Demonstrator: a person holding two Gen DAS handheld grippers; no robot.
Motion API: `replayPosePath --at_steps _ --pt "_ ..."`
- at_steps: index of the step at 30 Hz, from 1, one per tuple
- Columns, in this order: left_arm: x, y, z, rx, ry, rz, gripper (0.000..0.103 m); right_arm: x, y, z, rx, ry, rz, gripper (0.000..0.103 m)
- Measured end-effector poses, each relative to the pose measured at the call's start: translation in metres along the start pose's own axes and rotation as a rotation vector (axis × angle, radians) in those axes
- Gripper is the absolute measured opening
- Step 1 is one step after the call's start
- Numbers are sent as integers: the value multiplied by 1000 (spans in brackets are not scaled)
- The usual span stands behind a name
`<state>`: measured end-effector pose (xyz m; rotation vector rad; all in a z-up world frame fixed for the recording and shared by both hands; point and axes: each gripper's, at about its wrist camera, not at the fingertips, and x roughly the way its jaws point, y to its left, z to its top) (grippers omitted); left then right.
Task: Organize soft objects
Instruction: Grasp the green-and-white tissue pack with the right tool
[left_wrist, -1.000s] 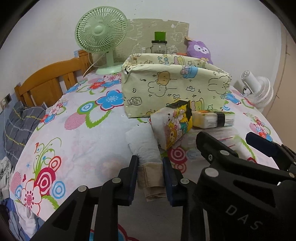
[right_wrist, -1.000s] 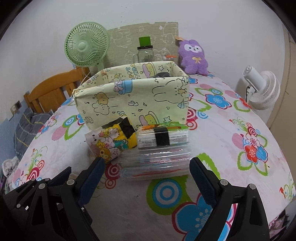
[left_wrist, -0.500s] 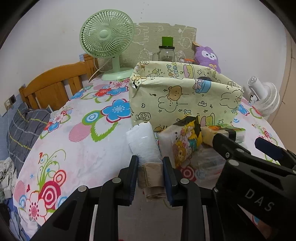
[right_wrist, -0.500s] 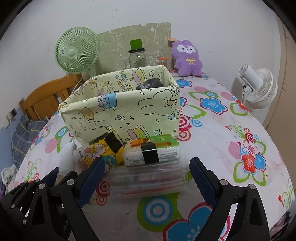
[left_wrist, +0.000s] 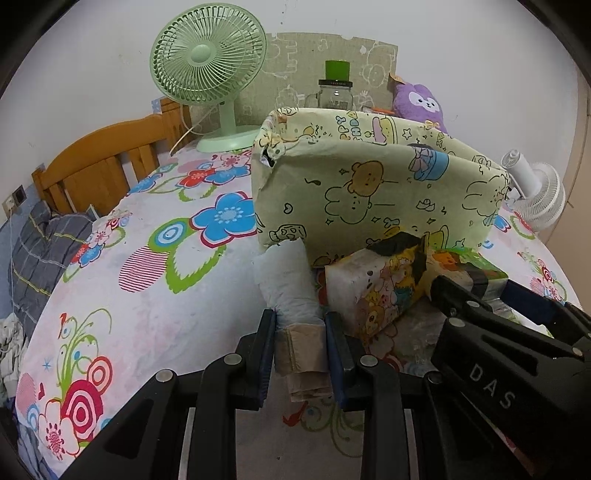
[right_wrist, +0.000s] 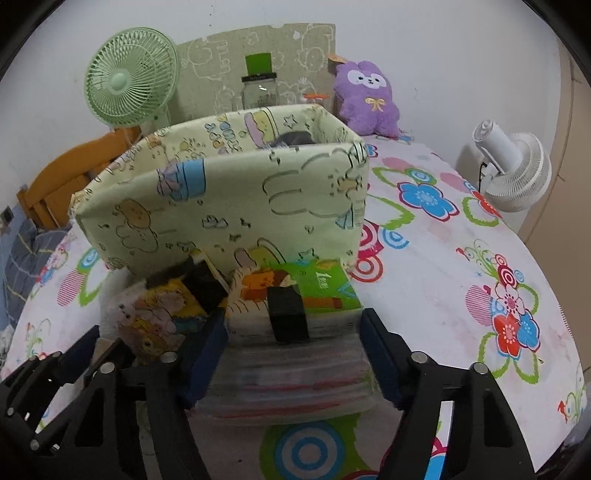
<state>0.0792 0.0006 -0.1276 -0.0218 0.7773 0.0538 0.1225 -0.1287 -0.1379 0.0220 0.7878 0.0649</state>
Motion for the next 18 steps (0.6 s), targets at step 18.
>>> replayPosePath --at_steps 18 --pt "-37 -3 1 3 -79 17 25 -41 -1 -3 8 -82 37 73"
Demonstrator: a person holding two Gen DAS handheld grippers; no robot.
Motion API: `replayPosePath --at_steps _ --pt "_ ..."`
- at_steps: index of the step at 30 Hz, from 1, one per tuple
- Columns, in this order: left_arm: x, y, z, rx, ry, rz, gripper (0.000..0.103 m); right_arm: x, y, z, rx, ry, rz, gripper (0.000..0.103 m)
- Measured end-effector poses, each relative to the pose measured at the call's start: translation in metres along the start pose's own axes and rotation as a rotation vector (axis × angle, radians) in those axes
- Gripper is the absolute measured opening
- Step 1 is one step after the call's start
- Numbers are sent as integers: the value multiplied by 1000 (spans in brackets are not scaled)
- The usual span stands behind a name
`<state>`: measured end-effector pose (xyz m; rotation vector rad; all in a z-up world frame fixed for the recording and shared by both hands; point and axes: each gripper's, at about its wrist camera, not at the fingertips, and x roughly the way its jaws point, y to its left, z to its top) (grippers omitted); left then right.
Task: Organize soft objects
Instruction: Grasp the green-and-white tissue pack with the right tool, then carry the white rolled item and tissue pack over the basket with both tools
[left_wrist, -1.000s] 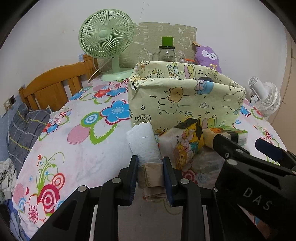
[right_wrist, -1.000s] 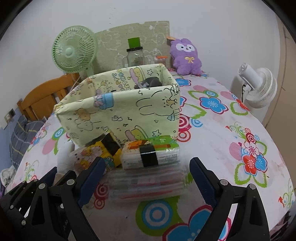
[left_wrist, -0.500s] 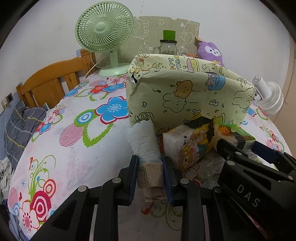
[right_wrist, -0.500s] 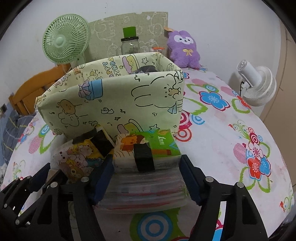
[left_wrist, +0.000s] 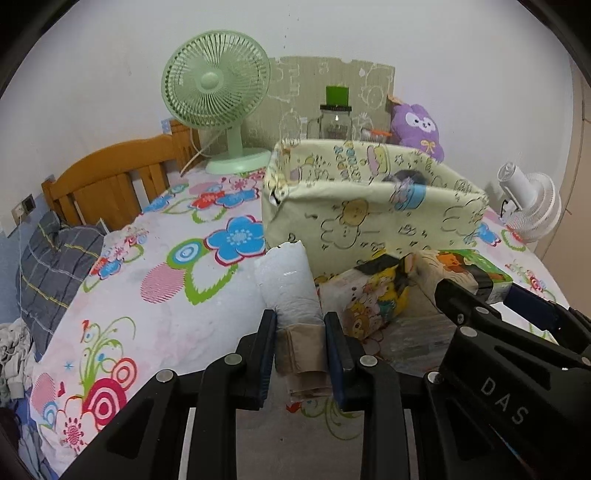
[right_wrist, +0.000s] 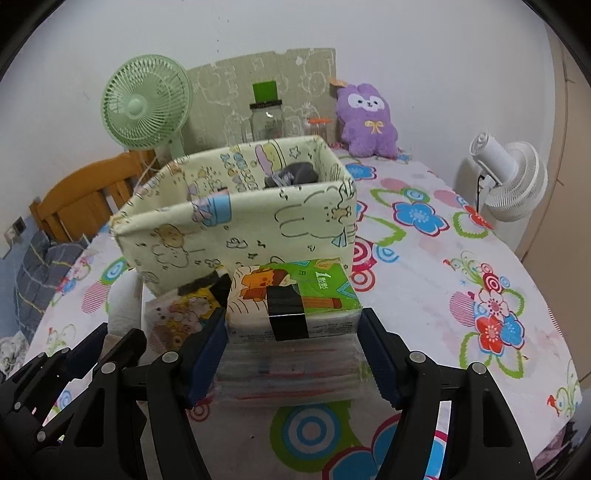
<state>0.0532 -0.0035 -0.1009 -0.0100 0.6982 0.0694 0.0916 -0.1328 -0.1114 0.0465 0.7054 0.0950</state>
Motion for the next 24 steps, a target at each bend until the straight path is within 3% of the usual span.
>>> replayPosePath --at_steps 24 --pt "-64 -17 20 31 -111 -60 25 -76 5 15 -11 -116 22 74"
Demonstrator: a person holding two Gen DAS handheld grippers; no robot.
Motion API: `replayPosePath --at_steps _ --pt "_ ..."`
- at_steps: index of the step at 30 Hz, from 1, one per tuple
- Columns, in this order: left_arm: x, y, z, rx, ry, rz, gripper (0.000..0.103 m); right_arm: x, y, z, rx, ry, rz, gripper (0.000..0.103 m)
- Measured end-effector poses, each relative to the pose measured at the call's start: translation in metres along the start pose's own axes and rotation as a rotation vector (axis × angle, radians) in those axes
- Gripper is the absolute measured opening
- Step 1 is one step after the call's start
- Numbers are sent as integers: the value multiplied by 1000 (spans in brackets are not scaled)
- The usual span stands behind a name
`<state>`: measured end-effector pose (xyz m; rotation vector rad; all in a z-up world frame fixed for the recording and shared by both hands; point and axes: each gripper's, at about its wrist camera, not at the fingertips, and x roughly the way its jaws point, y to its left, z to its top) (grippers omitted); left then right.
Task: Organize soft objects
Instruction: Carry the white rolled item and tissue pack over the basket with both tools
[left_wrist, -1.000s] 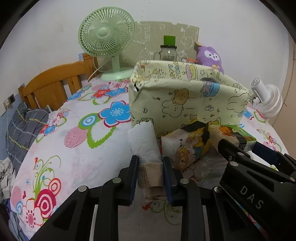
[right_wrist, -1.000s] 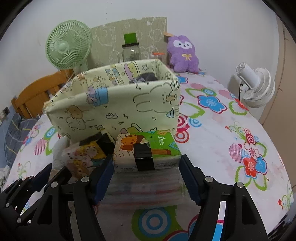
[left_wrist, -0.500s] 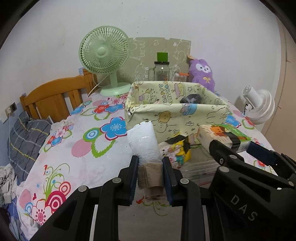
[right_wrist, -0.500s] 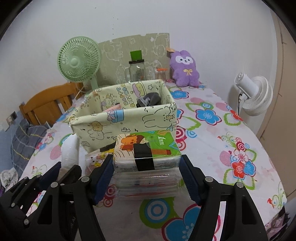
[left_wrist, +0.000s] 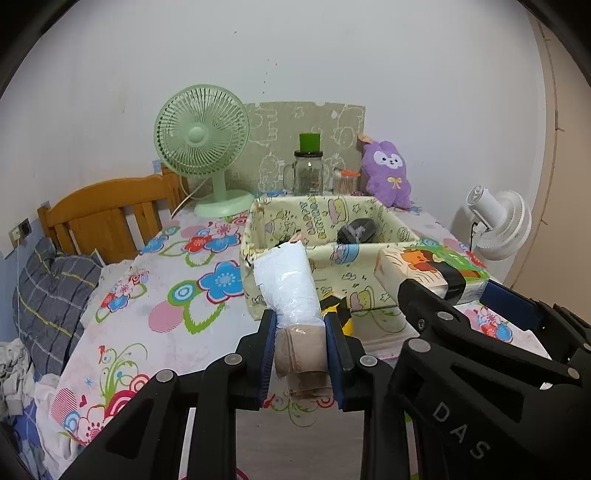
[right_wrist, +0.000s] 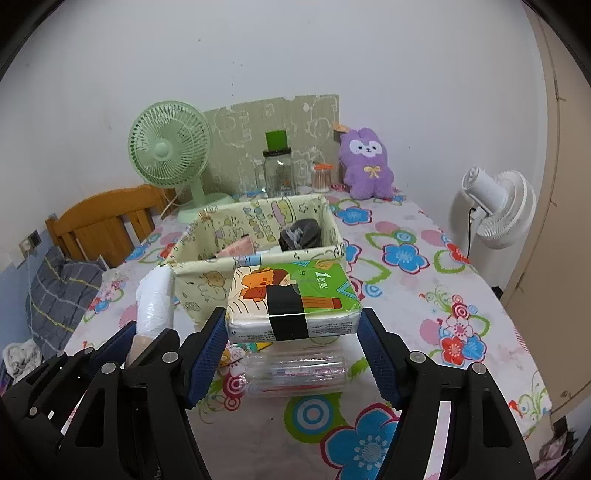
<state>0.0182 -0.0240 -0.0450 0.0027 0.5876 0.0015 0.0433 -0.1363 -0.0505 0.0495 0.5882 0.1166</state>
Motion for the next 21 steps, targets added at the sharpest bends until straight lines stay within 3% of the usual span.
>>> replayPosePath --at_steps 21 --pt "-29 -11 31 30 -66 -28 25 -38 -8 30 19 -83 -18 74"
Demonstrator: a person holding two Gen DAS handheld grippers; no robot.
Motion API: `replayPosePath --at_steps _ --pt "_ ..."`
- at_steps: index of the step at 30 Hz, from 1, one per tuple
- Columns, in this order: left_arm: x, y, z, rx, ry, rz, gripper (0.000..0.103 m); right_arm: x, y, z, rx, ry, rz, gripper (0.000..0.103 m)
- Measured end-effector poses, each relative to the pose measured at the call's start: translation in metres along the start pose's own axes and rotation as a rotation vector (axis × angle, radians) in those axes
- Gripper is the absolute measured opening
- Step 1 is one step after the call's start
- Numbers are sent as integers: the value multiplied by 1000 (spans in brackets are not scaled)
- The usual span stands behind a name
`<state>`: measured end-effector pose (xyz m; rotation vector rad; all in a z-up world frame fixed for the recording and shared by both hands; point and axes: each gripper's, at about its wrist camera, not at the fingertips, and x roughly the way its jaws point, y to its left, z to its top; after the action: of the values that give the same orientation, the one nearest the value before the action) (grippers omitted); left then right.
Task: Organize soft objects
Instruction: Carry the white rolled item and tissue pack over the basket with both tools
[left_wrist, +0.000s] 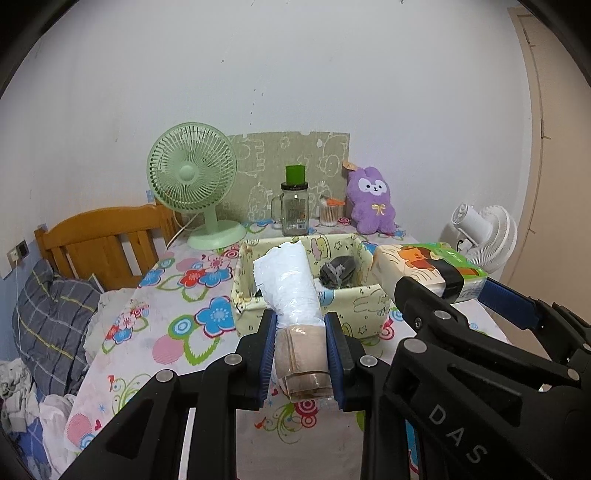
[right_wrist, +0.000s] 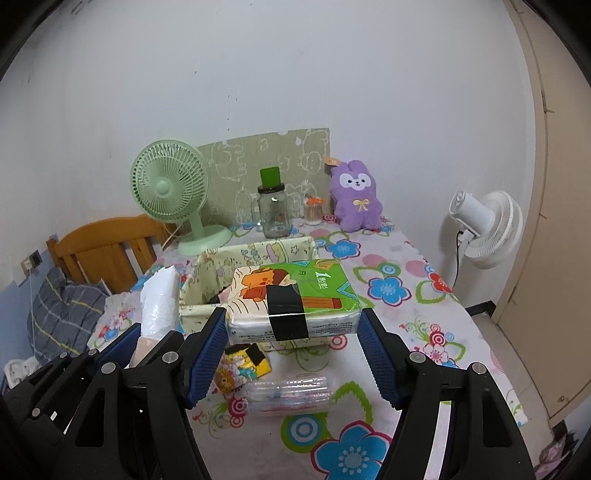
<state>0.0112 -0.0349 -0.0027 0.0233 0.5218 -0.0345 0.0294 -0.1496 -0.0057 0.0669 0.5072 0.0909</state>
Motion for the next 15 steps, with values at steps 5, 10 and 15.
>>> replayPosePath --at_steps 5,10,15 --pt "1 0 7 2 -7 -7 26 0 0 6 1 -10 -3 74" --pt "9 1 14 7 -8 -15 26 6 1 12 6 -13 -11 74" --pt "20 3 22 11 -8 -21 26 15 1 20 11 -13 -19 74"
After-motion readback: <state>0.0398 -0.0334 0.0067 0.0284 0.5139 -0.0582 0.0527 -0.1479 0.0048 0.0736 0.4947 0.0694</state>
